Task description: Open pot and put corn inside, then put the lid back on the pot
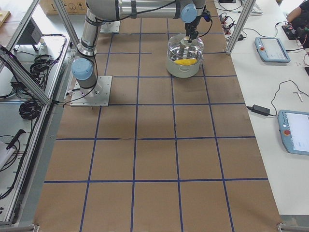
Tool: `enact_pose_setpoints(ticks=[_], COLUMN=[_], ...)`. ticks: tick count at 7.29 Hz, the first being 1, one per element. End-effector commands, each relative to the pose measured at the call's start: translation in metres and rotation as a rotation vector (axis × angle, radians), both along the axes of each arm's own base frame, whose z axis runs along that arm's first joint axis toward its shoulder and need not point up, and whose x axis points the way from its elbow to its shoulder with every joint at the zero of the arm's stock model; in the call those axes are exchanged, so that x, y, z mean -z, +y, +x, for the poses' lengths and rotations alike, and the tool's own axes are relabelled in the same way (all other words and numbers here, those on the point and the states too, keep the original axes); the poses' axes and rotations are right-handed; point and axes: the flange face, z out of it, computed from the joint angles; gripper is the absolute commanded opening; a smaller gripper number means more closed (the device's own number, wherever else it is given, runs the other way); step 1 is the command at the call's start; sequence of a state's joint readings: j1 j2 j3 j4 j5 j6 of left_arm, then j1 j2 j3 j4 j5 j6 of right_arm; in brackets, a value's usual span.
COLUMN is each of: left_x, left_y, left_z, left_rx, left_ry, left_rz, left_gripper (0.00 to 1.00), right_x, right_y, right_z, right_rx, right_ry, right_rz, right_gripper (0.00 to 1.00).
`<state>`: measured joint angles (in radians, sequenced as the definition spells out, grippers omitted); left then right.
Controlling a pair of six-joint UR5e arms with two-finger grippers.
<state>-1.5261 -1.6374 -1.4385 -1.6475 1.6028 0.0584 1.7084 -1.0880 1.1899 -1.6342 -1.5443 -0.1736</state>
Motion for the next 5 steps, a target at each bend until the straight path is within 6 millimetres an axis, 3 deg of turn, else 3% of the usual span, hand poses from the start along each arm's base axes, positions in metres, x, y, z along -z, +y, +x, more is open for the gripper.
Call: enact_pose_setpoints(ticks=[1, 3, 5], left_x=[0.004, 0.006, -0.002], left_y=[-0.005, -0.007, -0.011], left_z=[-0.002, -0.002, -0.002], left_rx=[0.005, 0.005, 0.011], left_ry=[-0.002, 0.0, 0.002], left_rz=[-0.002, -0.006, -0.029], left_gripper=[1.0, 1.0, 1.0], right_x=[0.014, 0.03, 0.031], right_y=[-0.004, -0.008, -0.007], right_z=[-0.005, -0.005, -0.005], right_rx=[0.003, 0.004, 0.002], right_ry=[0.006, 0.014, 0.015], right_rz=[0.02, 0.053, 0.056], right_gripper=[0.47, 0.47, 0.47])
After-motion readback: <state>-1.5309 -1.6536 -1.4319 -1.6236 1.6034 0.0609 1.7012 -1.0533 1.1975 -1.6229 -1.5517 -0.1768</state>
